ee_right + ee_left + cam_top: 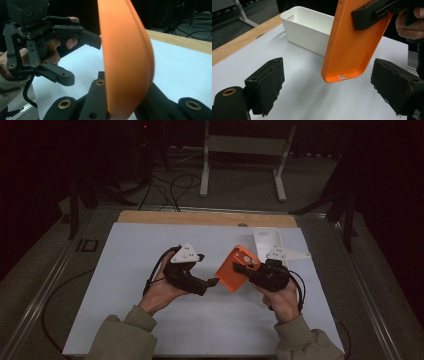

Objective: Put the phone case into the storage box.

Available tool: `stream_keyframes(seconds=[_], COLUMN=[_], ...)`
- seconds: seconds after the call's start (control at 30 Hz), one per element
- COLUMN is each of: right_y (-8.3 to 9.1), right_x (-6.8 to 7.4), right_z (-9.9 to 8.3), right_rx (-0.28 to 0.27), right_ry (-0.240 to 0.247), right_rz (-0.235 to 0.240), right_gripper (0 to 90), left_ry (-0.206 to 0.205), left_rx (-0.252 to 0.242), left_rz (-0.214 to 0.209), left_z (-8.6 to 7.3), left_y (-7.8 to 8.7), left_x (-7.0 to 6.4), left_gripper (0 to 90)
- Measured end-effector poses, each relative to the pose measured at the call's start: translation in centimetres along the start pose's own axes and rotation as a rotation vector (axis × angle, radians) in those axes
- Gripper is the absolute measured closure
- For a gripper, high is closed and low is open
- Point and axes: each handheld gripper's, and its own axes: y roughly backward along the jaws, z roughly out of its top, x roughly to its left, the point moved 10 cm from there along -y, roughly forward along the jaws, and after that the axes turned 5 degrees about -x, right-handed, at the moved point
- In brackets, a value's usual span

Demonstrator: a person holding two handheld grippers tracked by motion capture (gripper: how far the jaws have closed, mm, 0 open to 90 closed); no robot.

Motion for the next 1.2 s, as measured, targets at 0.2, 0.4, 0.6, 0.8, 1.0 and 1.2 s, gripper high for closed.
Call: stream_keyframes(seconds=[0.2, 0.4, 0.6, 0.8, 1.0, 1.2], right_y=[0.1, 0.0, 0.1, 0.1, 0.0, 0.0], right_x=[0.3, 0.5, 1.0, 1.5, 2.1, 2.9], right_z=[0.2, 0.3, 0.4, 0.6, 0.6, 0.8], right_rx=[-0.006, -0.011, -0.013, -0.009, -0.013, -0.012], right_ry=[0.015, 0.022, 0.033, 0.041, 0.047, 0.066], right_rz=[0.01, 0.022, 0.048, 0.076, 0.113, 0.17], right_gripper=[86.1, 86.1, 86.2, 86.2, 86.2, 86.2], left_ry=[-0.006, -0.009, -0.004, -0.007, 0.0, -0.012], left_rx=[-0.01, -0.004, 0.014, 0.022, 0.019, 0.024], left_rz=[-0.02, -0.035, -0.061, -0.084, -0.122, -0.151], left_z=[0.1, 0.2, 0.0, 0.0, 0.0, -0.1], left_y=[0.2, 0.3, 0.2, -0.1, -0.1, -0.2], left_x=[-0.2, -0.3, -0.6, -0.9, -1.2, -1.7], left_gripper=[14.0, 12.7, 6.5, 3.0, 3.0, 8.6])
